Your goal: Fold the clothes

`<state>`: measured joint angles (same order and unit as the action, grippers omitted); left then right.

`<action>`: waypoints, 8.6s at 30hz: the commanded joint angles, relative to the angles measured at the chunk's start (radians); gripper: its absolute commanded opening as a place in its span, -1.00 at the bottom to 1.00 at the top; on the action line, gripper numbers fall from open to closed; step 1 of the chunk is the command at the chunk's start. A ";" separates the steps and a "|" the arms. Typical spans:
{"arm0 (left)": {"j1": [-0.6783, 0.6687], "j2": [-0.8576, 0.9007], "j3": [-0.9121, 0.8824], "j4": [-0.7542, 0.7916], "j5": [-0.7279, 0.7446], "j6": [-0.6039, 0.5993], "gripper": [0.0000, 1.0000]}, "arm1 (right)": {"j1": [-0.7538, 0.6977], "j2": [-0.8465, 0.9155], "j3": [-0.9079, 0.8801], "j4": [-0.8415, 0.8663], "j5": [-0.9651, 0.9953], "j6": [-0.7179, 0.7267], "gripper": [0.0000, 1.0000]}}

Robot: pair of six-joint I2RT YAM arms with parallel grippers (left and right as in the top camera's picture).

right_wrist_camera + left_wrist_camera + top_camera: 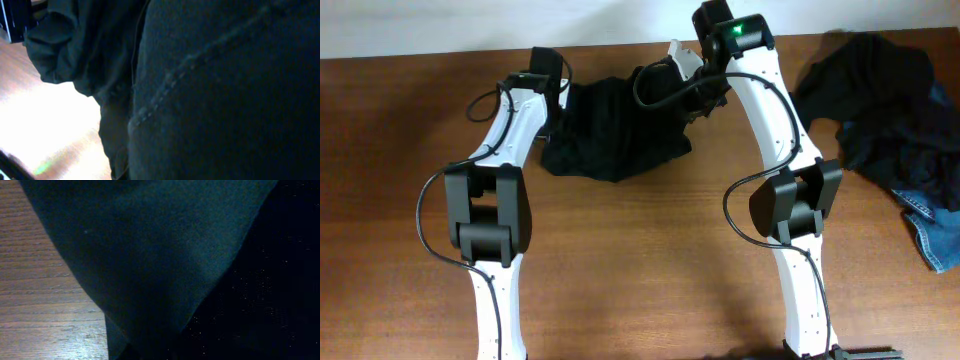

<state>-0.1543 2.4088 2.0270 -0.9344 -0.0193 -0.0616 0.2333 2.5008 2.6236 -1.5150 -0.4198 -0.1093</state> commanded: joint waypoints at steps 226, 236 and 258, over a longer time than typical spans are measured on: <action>0.122 -0.221 0.096 -0.026 0.479 0.176 -0.99 | 0.327 0.076 -0.034 0.440 0.183 0.040 -0.92; 0.138 -0.259 0.097 -0.010 0.431 0.175 -0.99 | 0.327 0.076 -0.034 0.454 0.177 0.040 -0.93; 0.220 -0.360 0.096 -0.026 0.354 0.160 -0.99 | 0.327 -0.042 0.131 0.455 0.075 0.037 0.97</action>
<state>0.0677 2.0663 2.1223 -0.9562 0.3458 0.0929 0.5632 2.5565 2.6717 -1.0531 -0.2962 -0.0750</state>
